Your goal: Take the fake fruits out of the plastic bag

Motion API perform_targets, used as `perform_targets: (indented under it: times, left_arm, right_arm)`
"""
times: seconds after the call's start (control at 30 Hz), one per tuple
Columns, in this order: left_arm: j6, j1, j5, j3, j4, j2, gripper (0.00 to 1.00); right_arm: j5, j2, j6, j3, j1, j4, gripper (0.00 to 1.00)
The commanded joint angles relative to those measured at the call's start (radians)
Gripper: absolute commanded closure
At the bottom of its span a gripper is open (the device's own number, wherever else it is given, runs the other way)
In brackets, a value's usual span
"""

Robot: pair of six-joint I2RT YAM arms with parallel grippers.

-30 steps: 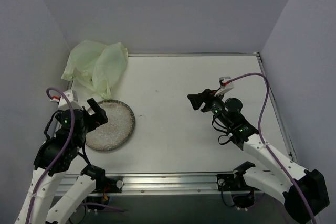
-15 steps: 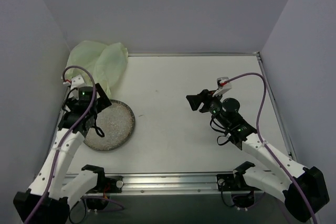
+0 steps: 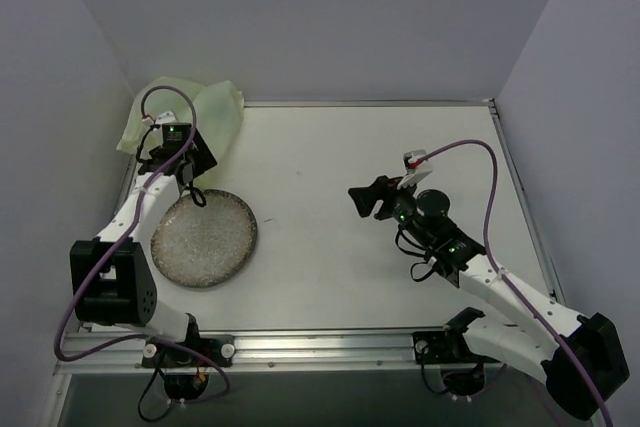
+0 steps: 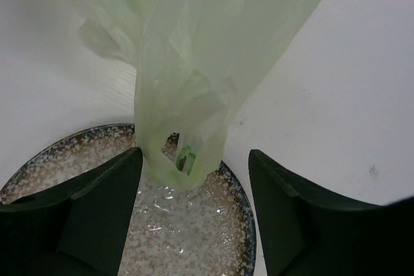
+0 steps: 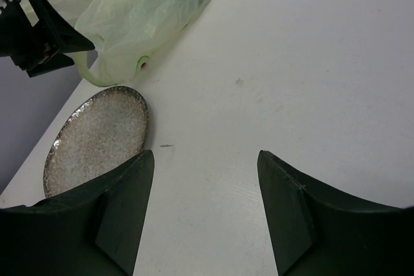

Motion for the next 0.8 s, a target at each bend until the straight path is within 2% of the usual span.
perform_targets:
  times: [0.0, 0.13, 0.2, 0.33, 0.67, 0.77]
  left_arm:
    - [0.022, 0.013, 0.059, 0.082, 0.068, 0.054, 0.37]
    - [0.04, 0.013, 0.047, 0.132, 0.061, 0.087, 0.54]
    - [0.054, 0.013, 0.038, 0.139, 0.052, 0.091, 0.55]
    - [0.074, 0.013, 0.029, 0.113, 0.048, 0.093, 0.97]
    - [0.088, 0.013, -0.048, 0.039, 0.038, 0.027, 0.98]
    - [0.091, 0.012, -0.051, 0.047, 0.022, 0.041, 0.89]
  right_arm:
    - [0.035, -0.015, -0.03, 0.045, 0.019, 0.012, 0.39]
    - [0.042, -0.015, -0.038, 0.06, 0.04, 0.0, 0.39]
    - [0.046, -0.013, -0.041, 0.066, 0.048, -0.003, 0.39]
    - [0.049, 0.003, -0.046, 0.083, 0.06, -0.011, 0.37]
    - [0.075, 0.037, -0.057, 0.098, 0.093, -0.023, 0.23]
    - [0.074, 0.046, -0.061, 0.098, 0.102, -0.022, 0.23]
